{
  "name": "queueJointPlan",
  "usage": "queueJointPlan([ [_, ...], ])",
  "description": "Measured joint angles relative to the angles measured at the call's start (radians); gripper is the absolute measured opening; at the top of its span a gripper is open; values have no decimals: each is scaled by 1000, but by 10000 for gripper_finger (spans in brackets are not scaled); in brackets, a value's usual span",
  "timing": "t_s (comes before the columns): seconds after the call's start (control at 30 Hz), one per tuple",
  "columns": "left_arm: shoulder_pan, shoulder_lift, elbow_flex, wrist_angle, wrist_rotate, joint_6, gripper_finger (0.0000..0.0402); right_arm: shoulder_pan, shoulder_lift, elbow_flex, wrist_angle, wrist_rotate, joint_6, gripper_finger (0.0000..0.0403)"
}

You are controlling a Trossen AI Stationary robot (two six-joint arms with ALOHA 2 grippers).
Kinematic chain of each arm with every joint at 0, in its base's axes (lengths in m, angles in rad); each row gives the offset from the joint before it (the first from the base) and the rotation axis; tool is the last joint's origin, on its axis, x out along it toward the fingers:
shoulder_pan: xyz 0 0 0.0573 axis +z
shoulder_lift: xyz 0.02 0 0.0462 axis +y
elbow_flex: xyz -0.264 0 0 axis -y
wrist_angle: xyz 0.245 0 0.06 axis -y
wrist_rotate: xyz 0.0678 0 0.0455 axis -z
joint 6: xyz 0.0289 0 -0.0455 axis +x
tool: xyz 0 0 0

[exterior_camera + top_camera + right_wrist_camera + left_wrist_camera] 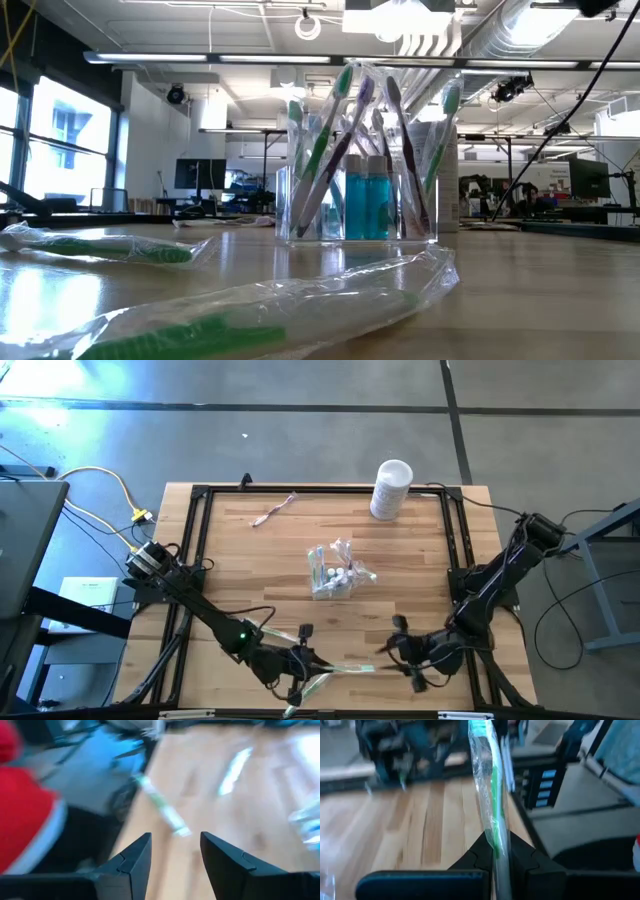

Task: Pick & Place toothbrushing station
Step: Put the green toothbrush into the transparent organizer

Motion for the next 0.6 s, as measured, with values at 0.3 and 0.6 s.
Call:
queueJointPlan([
  [0.3,4,0,-50,212,8,82,15,-84,110,0,312,141,-352,159],
  [0.6,3,8,-64,222,11,79,15,-131,127,-1,559,56,-504,159],
])
